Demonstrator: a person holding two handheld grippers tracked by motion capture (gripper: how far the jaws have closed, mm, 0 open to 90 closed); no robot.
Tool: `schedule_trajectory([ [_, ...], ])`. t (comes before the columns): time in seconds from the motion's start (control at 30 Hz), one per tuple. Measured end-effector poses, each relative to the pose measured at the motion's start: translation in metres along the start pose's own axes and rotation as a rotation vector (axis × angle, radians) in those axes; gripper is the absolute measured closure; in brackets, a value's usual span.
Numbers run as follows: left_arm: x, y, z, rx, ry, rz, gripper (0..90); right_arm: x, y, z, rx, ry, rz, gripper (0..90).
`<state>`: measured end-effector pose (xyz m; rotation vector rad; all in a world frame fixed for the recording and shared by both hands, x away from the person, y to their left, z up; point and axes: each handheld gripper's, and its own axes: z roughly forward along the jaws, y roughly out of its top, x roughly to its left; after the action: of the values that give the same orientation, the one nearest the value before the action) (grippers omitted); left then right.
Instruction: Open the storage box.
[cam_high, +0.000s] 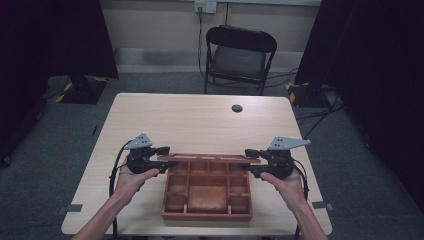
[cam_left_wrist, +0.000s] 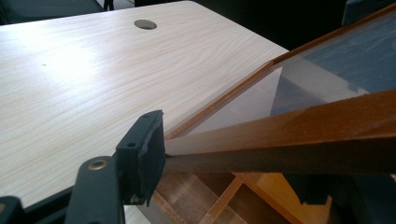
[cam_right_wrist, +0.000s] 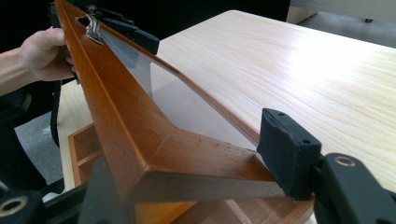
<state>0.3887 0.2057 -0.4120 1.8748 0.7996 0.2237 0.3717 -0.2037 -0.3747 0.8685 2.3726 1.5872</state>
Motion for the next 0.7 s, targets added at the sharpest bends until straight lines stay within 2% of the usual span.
schedule_trajectory([
  [0.13,0.002,0.002,0.001,0.001,-0.016,-0.014,37.2,-0.001,0.001,0.002,0.005,-0.005,0.008,42.6],
  [0.3,0.003,0.008,0.001,0.011,-0.016,0.007,40.3,-0.006,0.001,0.005,-0.006,-0.015,0.03,41.9],
  [0.7,0.006,0.009,0.008,0.0,-0.02,0.003,42.5,-0.014,0.003,0.009,-0.012,-0.013,0.046,42.7],
])
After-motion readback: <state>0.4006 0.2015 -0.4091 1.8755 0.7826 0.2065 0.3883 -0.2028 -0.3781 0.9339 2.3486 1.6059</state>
